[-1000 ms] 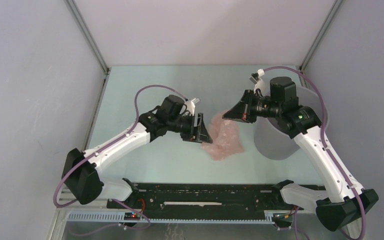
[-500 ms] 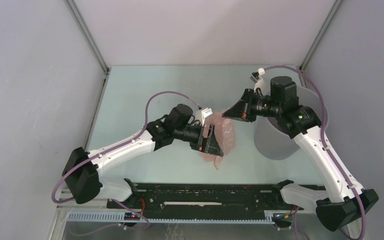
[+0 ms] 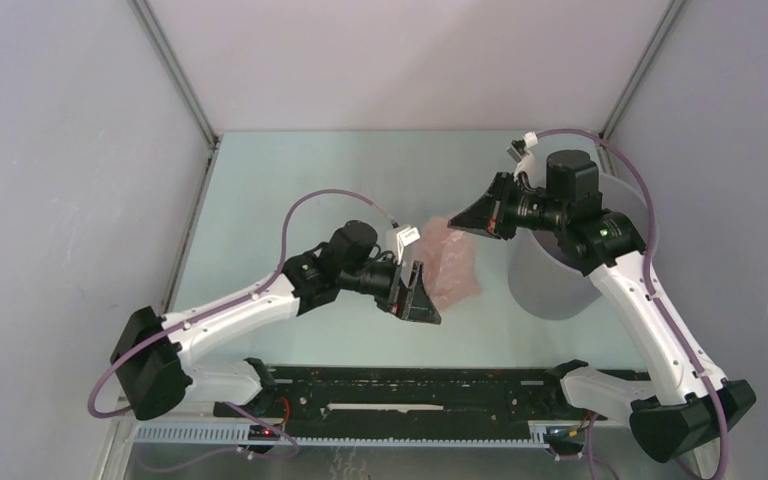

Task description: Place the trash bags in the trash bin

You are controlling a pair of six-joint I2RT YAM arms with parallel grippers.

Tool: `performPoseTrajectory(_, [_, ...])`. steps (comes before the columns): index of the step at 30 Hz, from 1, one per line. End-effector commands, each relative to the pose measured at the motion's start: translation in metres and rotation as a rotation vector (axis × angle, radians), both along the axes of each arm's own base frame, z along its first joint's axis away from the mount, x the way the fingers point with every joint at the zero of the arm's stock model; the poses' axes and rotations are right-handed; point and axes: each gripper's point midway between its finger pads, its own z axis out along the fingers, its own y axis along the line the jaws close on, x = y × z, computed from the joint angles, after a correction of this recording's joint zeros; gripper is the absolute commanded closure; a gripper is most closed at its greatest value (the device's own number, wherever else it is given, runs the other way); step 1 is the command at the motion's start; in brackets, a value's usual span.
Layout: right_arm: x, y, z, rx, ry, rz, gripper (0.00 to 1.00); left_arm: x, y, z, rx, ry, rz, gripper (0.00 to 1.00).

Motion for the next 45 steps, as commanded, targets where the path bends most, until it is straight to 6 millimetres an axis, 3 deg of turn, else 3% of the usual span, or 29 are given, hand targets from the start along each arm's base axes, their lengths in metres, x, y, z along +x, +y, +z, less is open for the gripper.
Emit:
performPoseTrajectory(1, [0.004,0.002,0.017,0.047,-0.042,-0.003,1.00,-0.003,-0.004,0.017,-0.078,-0.128,-0.043,0.00])
performPoseTrajectory(6, [0.002,0.001,0.015,0.041,-0.036,-0.004,1.00,0.016,-0.008,0.011,-0.022,-0.143,0.049,0.06])
performPoseTrajectory(8, [0.002,0.000,0.013,0.031,-0.033,-0.008,1.00,0.029,-0.003,-0.002,0.065,-0.147,0.117,0.20])
performPoseTrajectory(11, [0.001,-0.003,0.008,0.005,-0.031,-0.018,1.00,0.042,0.011,-0.021,0.197,-0.144,0.198,0.55])
performPoseTrajectory(13, [0.002,-0.005,0.001,-0.027,-0.037,-0.026,1.00,0.049,0.024,-0.023,0.257,-0.174,0.255,0.72])
performPoseTrajectory(15, [0.008,-0.010,-0.012,-0.099,-0.055,-0.056,1.00,0.058,0.043,-0.018,0.312,-0.220,0.333,0.82])
performPoseTrajectory(18, [0.019,-0.009,-0.035,-0.183,-0.053,-0.046,1.00,0.076,0.072,0.005,0.358,-0.266,0.445,0.92])
performPoseTrajectory(21, [0.037,-0.001,-0.038,-0.166,-0.027,-0.033,1.00,0.104,0.100,0.049,0.347,-0.272,0.563,1.00])
performPoseTrajectory(23, [0.047,0.002,-0.013,-0.166,-0.055,-0.048,1.00,0.126,0.121,0.096,0.319,-0.308,0.677,1.00])
performPoseTrajectory(25, [0.049,0.006,0.034,-0.148,-0.151,-0.056,1.00,0.135,0.133,0.164,0.230,-0.410,0.752,1.00])
performPoseTrajectory(28, [0.028,0.010,0.115,-0.098,-0.371,-0.051,1.00,0.116,0.136,0.271,-0.020,-0.604,0.764,1.00])
performPoseTrajectory(29, [0.020,0.010,0.133,-0.084,-0.437,-0.050,1.00,0.105,0.137,0.294,-0.094,-0.657,0.759,1.00])
performPoseTrajectory(30, [0.012,0.011,0.144,-0.071,-0.487,-0.049,1.00,0.096,0.136,0.301,-0.136,-0.690,0.751,1.00])
performPoseTrajectory(31, [0.007,0.011,0.148,-0.060,-0.520,-0.047,0.99,0.091,0.133,0.298,-0.156,-0.703,0.740,1.00])
performPoseTrajectory(32, [0.007,0.014,0.129,-0.071,-0.500,-0.042,0.99,0.088,0.132,0.286,-0.155,-0.695,0.738,1.00])
performPoseTrajectory(33, [0.009,0.015,0.109,-0.077,-0.468,-0.043,0.98,0.091,0.132,0.259,-0.118,-0.650,0.755,1.00])
performPoseTrajectory(34, [0.011,0.015,0.086,-0.086,-0.418,-0.044,0.98,0.097,0.135,0.220,-0.044,-0.581,0.792,1.00])
performPoseTrajectory(36, [0.013,0.018,0.018,-0.136,-0.267,-0.019,1.00,0.098,0.141,0.118,0.174,-0.386,0.815,1.00])
performPoseTrajectory(38, [0.005,0.019,-0.057,-0.231,-0.077,0.018,1.00,0.077,0.140,0.022,0.345,-0.148,0.750,1.00])
performPoseTrajectory(39, [-0.004,0.021,-0.083,-0.271,-0.007,0.047,1.00,0.063,0.140,-0.012,0.397,-0.061,0.717,1.00])
performPoseTrajectory(40, [-0.013,0.022,-0.102,-0.308,0.041,0.075,1.00,0.052,0.139,-0.031,0.406,-0.010,0.702,1.00])
performPoseTrajectory(42, [-0.024,0.024,-0.114,-0.352,0.050,0.103,1.00,0.040,0.131,-0.033,0.314,0.003,0.679,1.00])
performPoseTrajectory(45, [-0.021,0.030,-0.087,-0.270,-0.027,0.093,1.00,0.048,0.130,0.018,0.112,-0.117,0.717,1.00])
